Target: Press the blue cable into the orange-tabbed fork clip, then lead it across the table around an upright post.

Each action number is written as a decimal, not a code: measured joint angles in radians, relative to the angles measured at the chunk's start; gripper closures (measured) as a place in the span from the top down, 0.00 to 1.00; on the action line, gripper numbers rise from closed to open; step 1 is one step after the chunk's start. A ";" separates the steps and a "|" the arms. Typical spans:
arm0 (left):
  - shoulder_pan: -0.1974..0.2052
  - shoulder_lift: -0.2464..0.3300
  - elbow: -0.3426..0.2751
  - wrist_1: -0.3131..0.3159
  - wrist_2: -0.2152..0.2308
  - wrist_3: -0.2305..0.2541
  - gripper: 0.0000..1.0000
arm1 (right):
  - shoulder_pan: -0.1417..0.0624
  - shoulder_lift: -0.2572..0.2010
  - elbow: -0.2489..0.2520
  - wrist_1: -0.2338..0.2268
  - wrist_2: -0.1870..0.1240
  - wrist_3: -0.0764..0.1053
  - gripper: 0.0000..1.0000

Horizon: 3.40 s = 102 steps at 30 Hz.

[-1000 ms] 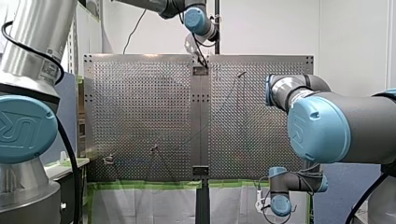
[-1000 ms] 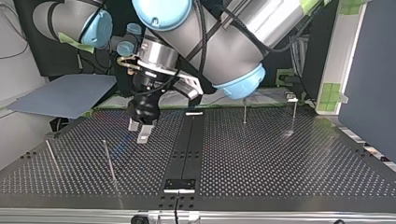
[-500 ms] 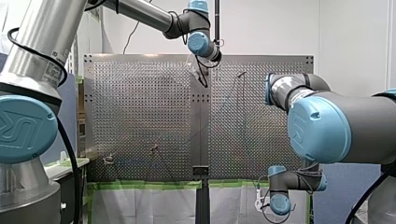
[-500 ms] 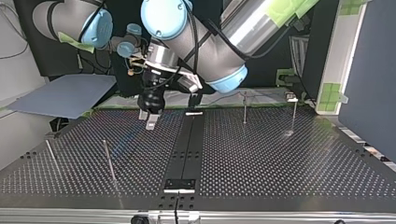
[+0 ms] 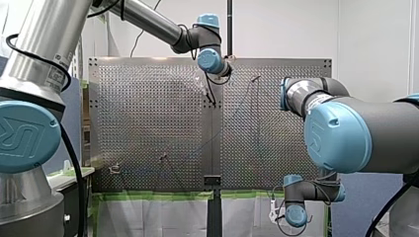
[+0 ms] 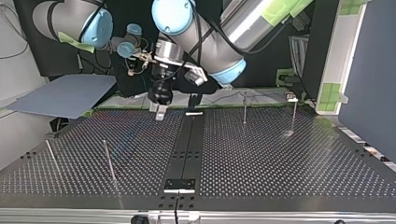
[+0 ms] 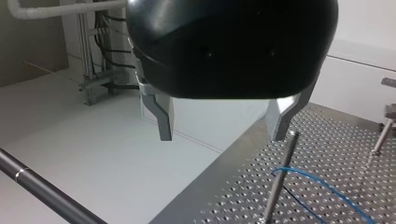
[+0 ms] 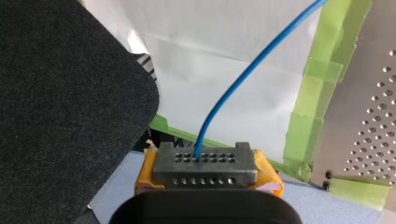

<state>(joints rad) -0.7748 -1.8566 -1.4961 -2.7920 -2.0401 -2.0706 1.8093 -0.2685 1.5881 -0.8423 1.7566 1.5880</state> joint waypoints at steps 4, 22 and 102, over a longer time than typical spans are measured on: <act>0.001 0.000 -0.037 0.038 0.000 0.006 0.98 | 0.000 -0.001 0.000 0.001 0.000 0.000 0.00; 0.011 -0.001 -0.192 0.192 0.012 0.011 0.98 | 0.005 -0.004 0.000 0.005 0.000 0.000 0.00; 0.078 -0.005 -0.745 0.693 -0.051 0.029 0.98 | 0.012 -0.007 0.001 0.012 0.000 -0.011 0.00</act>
<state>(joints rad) -0.6968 -1.8612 -2.2410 -2.0987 -2.0915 -2.0417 1.8216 -0.2755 1.5887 -0.8300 1.7566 1.5772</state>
